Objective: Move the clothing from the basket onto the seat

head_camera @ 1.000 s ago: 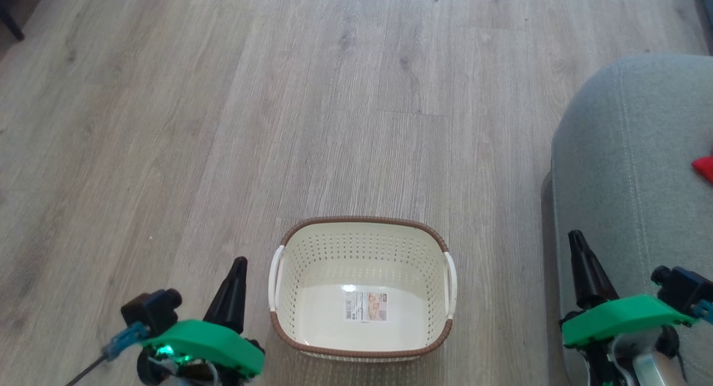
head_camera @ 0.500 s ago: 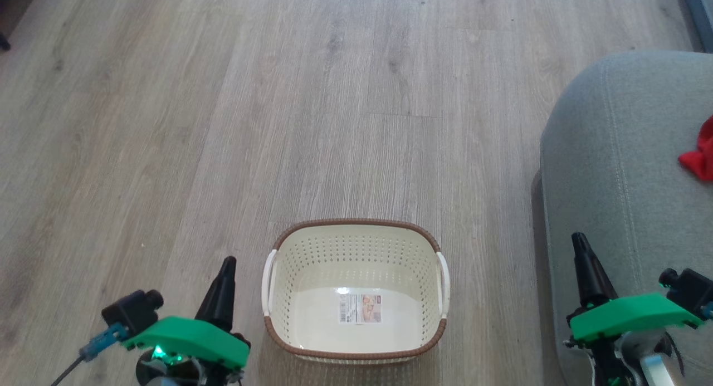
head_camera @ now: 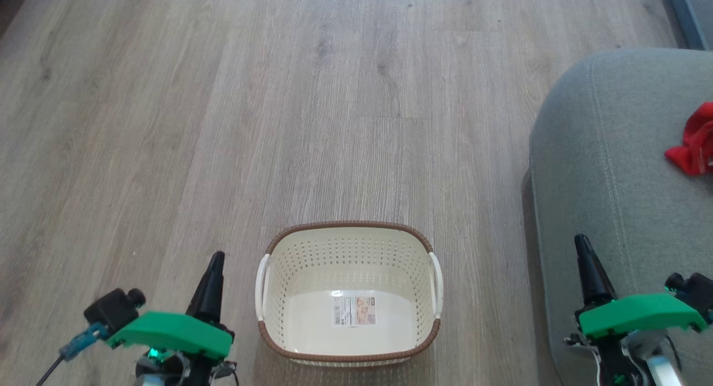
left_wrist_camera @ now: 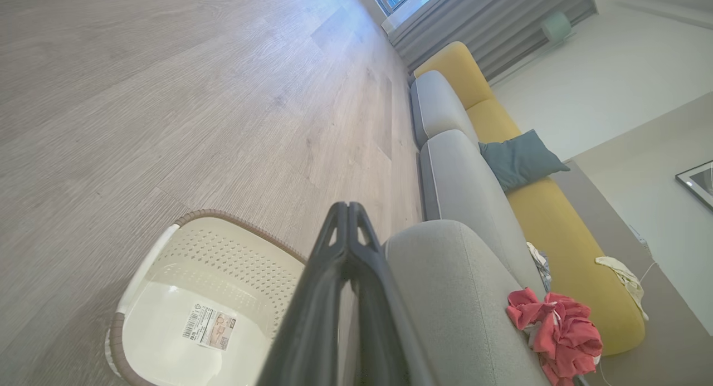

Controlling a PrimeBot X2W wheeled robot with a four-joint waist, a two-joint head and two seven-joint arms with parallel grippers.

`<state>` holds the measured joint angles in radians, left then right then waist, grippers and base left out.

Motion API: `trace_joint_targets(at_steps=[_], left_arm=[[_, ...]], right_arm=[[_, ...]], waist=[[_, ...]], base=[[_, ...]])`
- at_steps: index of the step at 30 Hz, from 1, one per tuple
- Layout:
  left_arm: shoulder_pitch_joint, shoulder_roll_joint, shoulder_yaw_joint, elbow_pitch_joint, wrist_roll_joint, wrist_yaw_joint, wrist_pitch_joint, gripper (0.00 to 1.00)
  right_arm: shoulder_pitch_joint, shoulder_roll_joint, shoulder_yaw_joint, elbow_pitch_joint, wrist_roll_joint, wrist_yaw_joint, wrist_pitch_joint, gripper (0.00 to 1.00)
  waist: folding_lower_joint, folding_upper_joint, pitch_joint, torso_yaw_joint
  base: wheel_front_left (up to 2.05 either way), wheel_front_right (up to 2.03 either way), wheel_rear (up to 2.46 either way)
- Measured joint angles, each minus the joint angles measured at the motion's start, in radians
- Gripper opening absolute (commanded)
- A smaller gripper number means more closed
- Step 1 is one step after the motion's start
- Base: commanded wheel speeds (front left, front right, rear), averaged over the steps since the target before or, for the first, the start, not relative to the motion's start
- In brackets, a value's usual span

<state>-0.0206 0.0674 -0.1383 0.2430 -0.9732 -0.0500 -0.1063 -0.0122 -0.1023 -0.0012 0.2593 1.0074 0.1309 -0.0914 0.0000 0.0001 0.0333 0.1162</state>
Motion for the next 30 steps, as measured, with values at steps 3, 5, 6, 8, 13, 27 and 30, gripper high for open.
trace_joint_targets(at_steps=[3, 5, 6, 8, 13, 27, 30], left_arm=[[0.000, 0.000, 0.009, 0.001, -0.032, -0.001, 0.009, 0.00], [0.000, 0.000, 0.011, 0.002, -0.054, -0.002, 0.010, 0.00], [0.000, 0.000, 0.012, 0.002, -0.064, -0.007, 0.016, 0.00], [0.000, 0.000, 0.015, 0.002, -0.084, -0.010, 0.021, 0.00], [0.000, 0.000, 0.035, 0.004, -0.136, -0.018, 0.036, 0.00], [-0.004, 0.000, 0.073, 0.009, -0.280, -0.033, 0.076, 0.00], [-0.005, 0.000, 0.077, 0.012, -0.311, -0.035, 0.084, 0.00]], right_arm=[[-0.001, 0.002, -0.005, 0.000, 0.027, 0.000, 0.010, 0.00], [-0.002, 0.002, -0.010, 0.001, 0.046, 0.000, 0.018, 0.00], [-0.003, 0.003, -0.013, 0.001, 0.056, 0.000, 0.020, 0.00], [-0.006, 0.003, -0.018, 0.002, 0.075, 0.000, 0.025, 0.00], [-0.020, 0.005, -0.025, 0.004, 0.123, 0.000, 0.039, 0.00], [-0.020, 0.014, -0.052, 0.005, 0.254, 0.000, 0.081, 0.00], [-0.020, 0.015, -0.055, 0.006, 0.281, 0.000, 0.089, 0.00]], waist=[[0.0000, 0.0000, -0.001, -0.006], [0.0000, 0.0000, -0.002, -0.009], [0.0000, 0.0000, -0.003, -0.011], [0.0000, 0.0000, -0.004, -0.015], [0.0000, 0.0000, -0.006, -0.024], [0.0000, 0.0000, -0.013, -0.049], [0.0000, 0.0000, -0.014, -0.055]], base=[[0.00, 0.00, 0.00], [0.00, 0.00, 0.00], [0.00, 0.00, 0.00], [0.00, 0.00, 0.00], [0.00, 0.00, 0.00], [0.00, 0.00, 0.00], [0.00, 0.00, 0.00]])
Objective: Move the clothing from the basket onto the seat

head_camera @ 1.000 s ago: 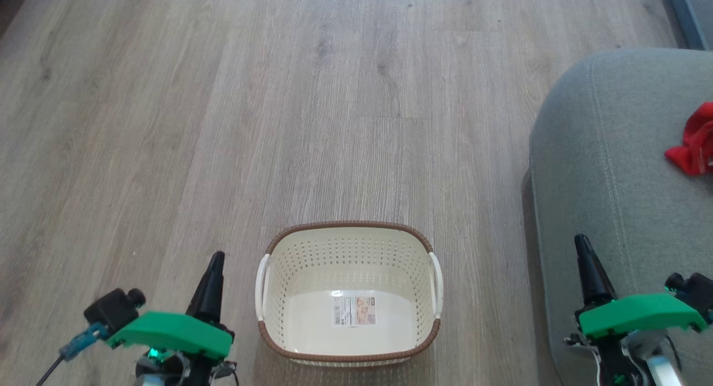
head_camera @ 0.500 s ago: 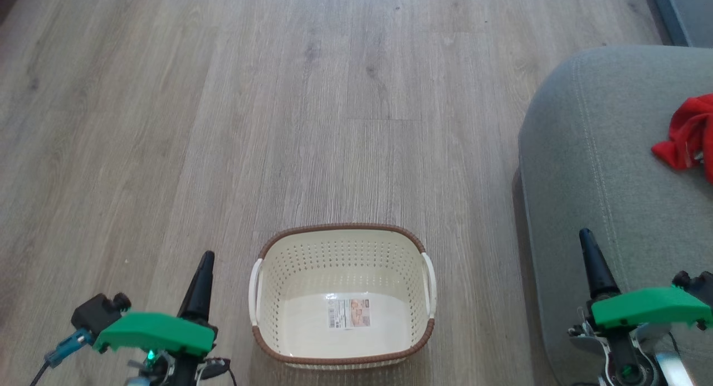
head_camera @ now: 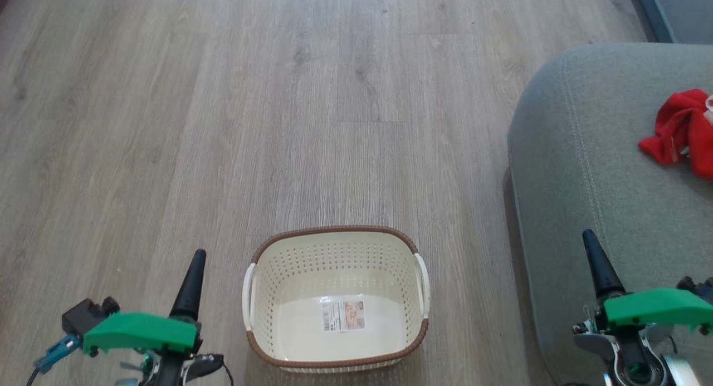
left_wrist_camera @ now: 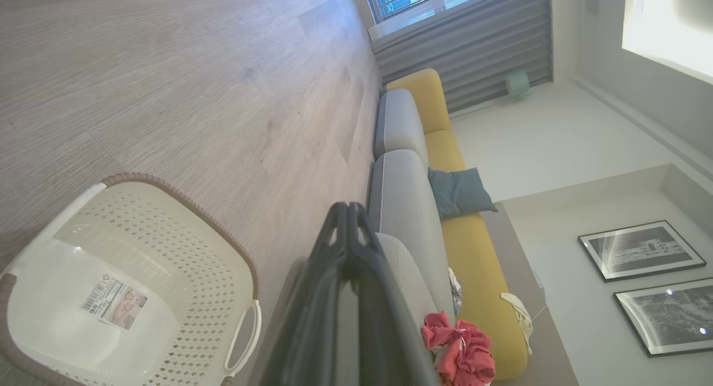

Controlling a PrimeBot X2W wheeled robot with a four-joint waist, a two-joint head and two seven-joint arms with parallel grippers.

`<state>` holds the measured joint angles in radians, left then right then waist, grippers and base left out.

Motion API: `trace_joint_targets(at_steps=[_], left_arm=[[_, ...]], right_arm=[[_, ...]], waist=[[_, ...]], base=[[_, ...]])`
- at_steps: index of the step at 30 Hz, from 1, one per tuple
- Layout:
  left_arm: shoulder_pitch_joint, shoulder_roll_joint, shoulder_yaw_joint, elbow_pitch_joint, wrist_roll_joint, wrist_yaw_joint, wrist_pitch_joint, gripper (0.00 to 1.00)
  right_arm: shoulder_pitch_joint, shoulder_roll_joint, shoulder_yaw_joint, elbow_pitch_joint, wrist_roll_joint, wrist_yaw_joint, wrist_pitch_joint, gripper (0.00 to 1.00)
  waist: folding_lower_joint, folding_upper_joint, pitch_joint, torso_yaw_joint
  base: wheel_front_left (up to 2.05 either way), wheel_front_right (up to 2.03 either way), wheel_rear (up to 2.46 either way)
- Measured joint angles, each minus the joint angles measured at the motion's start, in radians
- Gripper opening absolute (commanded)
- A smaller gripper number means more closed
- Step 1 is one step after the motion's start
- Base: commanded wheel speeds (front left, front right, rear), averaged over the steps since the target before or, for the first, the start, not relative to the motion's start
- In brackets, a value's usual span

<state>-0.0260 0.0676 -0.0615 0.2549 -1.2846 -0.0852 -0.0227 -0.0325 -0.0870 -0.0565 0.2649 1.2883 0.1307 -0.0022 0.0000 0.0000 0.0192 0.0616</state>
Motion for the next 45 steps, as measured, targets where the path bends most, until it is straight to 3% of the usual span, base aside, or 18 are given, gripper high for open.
trace_joint_targets(at_steps=[35, 45], left_arm=[[-0.019, -0.001, 0.096, 0.018, -0.345, -0.036, 0.101, 0.00], [-0.021, -0.002, 0.100, 0.018, -0.352, -0.036, 0.102, 0.00]], right_arm=[[-0.022, 0.025, -0.064, 0.011, 0.319, 0.000, 0.100, 0.00], [-0.022, 0.027, -0.065, 0.011, 0.324, 0.000, 0.101, 0.00]], waist=[[0.0000, 0.0000, -0.016, -0.062], [0.0000, 0.0000, -0.016, -0.062]], base=[[0.00, 0.00, 0.00], [0.00, 0.00, 0.00]])
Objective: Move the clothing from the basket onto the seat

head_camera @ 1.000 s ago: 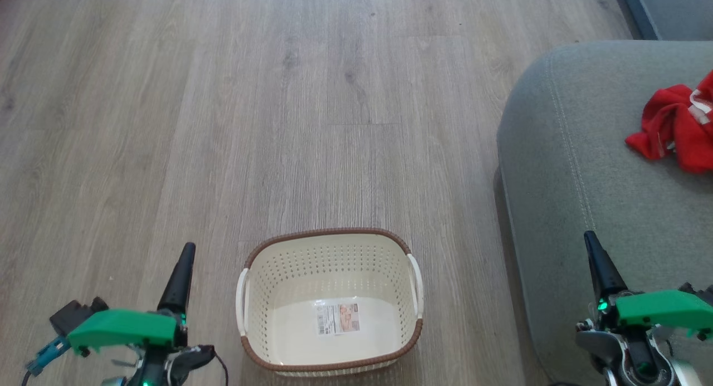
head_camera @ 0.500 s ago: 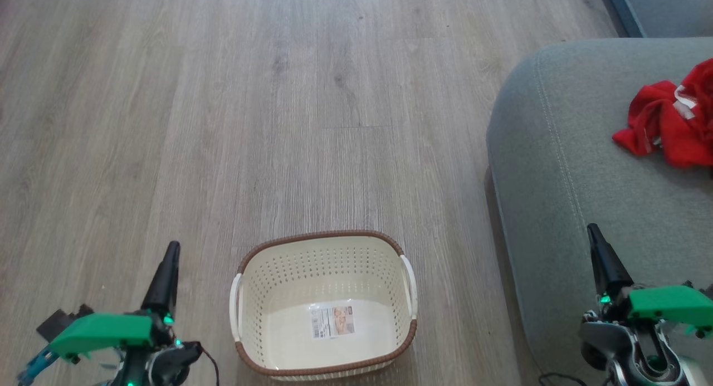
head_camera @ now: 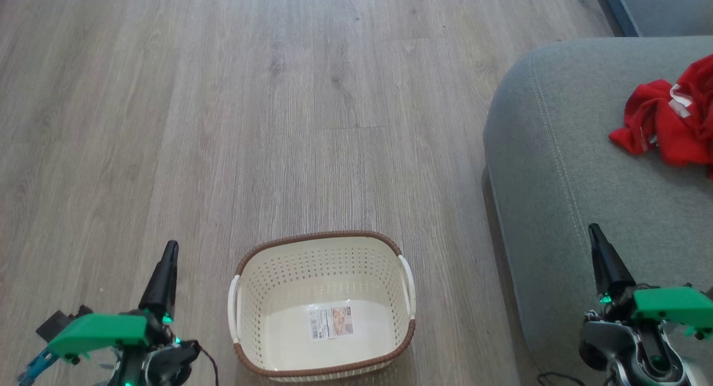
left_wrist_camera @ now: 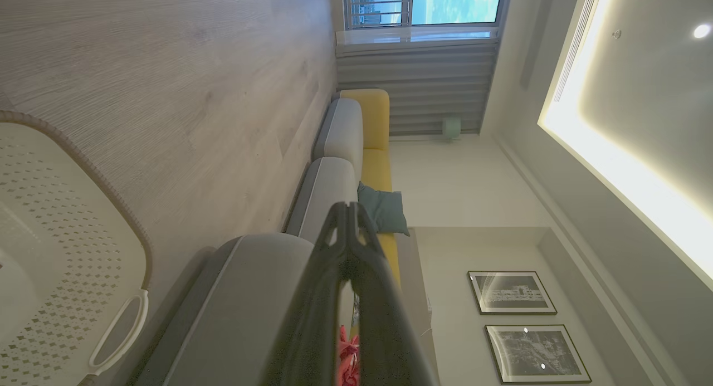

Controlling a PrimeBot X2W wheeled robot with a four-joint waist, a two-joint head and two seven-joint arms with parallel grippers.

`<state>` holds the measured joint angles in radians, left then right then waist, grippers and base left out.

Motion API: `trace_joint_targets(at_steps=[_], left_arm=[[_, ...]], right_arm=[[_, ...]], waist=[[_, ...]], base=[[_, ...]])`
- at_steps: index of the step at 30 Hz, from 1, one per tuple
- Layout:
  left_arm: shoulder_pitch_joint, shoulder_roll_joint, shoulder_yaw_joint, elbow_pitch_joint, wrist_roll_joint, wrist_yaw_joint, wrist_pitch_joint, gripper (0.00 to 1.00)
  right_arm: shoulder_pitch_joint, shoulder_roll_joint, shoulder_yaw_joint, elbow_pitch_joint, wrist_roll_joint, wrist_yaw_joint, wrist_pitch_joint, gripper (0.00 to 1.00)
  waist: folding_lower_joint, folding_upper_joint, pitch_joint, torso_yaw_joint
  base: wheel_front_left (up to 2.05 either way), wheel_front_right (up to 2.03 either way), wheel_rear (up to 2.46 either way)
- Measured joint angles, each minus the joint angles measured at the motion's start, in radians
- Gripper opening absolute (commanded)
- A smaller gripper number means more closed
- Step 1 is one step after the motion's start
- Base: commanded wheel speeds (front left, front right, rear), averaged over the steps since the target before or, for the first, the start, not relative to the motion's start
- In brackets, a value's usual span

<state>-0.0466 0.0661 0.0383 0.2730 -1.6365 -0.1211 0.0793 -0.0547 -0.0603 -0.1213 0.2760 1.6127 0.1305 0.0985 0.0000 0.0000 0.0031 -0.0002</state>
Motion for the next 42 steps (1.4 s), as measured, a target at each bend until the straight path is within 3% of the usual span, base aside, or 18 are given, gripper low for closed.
trace_joint_targets(at_steps=[42], left_arm=[[0.000, -0.007, 0.023, 0.000, 0.001, 0.000, 0.013, 0.00]], right_arm=[[0.000, 0.004, -0.004, 0.000, 0.000, 0.000, 0.004, 0.00]], waist=[[0.0000, 0.0000, 0.000, 0.000]], base=[[0.00, 0.00, 0.00]])
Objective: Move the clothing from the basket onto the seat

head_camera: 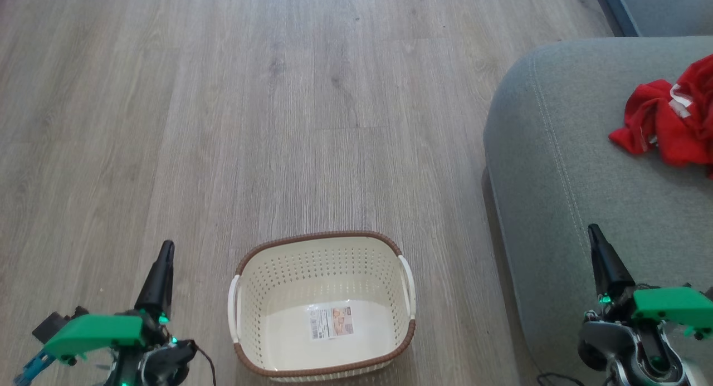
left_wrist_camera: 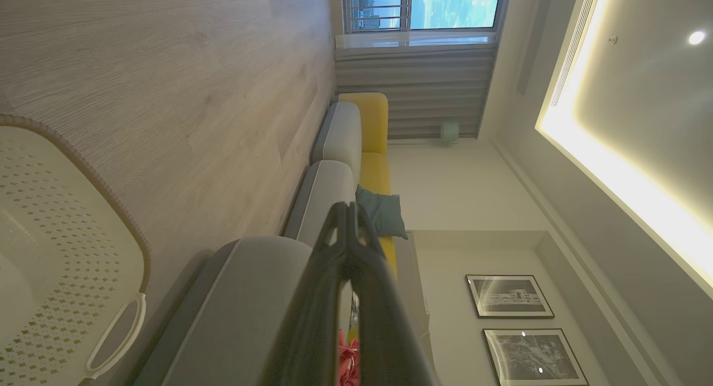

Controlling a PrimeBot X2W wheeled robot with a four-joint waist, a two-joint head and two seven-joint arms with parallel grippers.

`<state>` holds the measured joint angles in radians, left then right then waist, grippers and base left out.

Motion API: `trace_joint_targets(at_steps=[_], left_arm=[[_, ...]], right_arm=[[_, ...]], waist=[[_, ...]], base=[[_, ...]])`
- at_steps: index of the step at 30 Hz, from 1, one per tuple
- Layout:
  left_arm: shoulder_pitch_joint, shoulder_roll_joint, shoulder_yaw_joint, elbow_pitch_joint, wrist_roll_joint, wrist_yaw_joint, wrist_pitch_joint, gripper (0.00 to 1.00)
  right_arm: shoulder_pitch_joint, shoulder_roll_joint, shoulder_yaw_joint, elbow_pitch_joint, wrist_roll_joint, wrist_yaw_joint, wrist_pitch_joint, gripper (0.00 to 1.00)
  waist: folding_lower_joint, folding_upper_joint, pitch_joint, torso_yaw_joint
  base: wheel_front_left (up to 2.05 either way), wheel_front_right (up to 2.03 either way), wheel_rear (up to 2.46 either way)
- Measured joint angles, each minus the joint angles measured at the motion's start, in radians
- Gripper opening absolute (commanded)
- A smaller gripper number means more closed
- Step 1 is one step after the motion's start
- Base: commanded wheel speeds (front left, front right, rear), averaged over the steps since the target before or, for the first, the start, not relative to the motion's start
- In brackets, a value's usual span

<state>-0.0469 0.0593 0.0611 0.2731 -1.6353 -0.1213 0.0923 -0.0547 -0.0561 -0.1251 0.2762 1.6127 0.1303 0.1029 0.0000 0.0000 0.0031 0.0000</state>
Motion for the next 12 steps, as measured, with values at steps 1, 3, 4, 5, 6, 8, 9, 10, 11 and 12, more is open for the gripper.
trace_joint_targets(at_steps=[1, 3, 4, 5, 6, 8, 9, 10, 11, 12], left_arm=[[0.000, 0.000, 0.000, 0.000, 0.000, 0.000, 0.000, 0.00], [0.000, -0.001, 0.001, 0.000, 0.000, 0.000, 0.000, 0.00], [0.000, -0.001, 0.001, 0.000, 0.000, 0.000, 0.000, 0.00], [0.000, -0.001, 0.001, 0.000, 0.000, 0.000, 0.000, 0.00], [0.000, -0.001, 0.001, 0.000, 0.000, 0.000, 0.000, 0.00], [0.000, -0.001, 0.001, 0.000, 0.000, 0.000, 0.000, 0.00], [0.000, -0.001, 0.001, 0.000, 0.000, 0.000, 0.000, 0.00], [0.000, -0.001, 0.002, 0.000, 0.000, 0.000, 0.000, 0.00], [0.000, -0.002, 0.002, 0.000, 0.000, 0.000, 0.000, 0.00], [0.000, -0.002, 0.002, 0.000, 0.002, 0.000, 0.000, 0.00]], right_arm=[[0.000, 0.000, 0.000, 0.000, 0.000, 0.000, 0.000, 0.00], [0.000, 0.000, 0.000, 0.000, 0.000, 0.000, 0.000, 0.00], [0.000, 0.000, 0.000, 0.000, 0.000, 0.000, 0.000, 0.00], [0.000, 0.000, 0.000, 0.000, 0.000, 0.000, 0.001, 0.00], [0.000, 0.000, 0.000, 0.000, 0.000, 0.000, 0.001, 0.00], [0.000, 0.000, -0.001, 0.000, 0.000, 0.000, 0.003, 0.00], [0.000, 0.000, -0.001, 0.000, 0.000, 0.000, 0.003, 0.00], [0.000, 0.000, -0.001, 0.000, 0.000, 0.000, 0.003, 0.00], [0.000, 0.000, -0.001, 0.000, 0.000, 0.000, 0.003, 0.00], [0.000, 0.000, -0.001, 0.000, 0.000, 0.000, 0.003, 0.00]], waist=[[0.0000, 0.0000, 0.000, 0.000], [0.0000, 0.0000, 0.000, 0.000], [0.0000, 0.0000, 0.000, 0.000], [0.0000, 0.0000, 0.000, 0.000], [0.0000, 0.0000, 0.000, 0.000], [0.0000, 0.0000, 0.000, 0.000], [0.0000, 0.0000, 0.000, 0.000], [0.0000, 0.0000, 0.000, 0.000], [0.0000, 0.0000, 0.000, 0.000], [0.0000, 0.0000, 0.000, 0.000]], base=[[0.00, 0.00, 0.00], [0.00, 0.00, 0.00], [0.00, 0.00, 0.00], [0.00, 0.00, 0.00], [0.00, 0.00, 0.00], [0.00, 0.00, 0.00], [0.00, 0.00, 0.00], [0.00, 0.00, 0.00], [0.00, 0.00, 0.00], [0.00, 0.00, 0.00]])
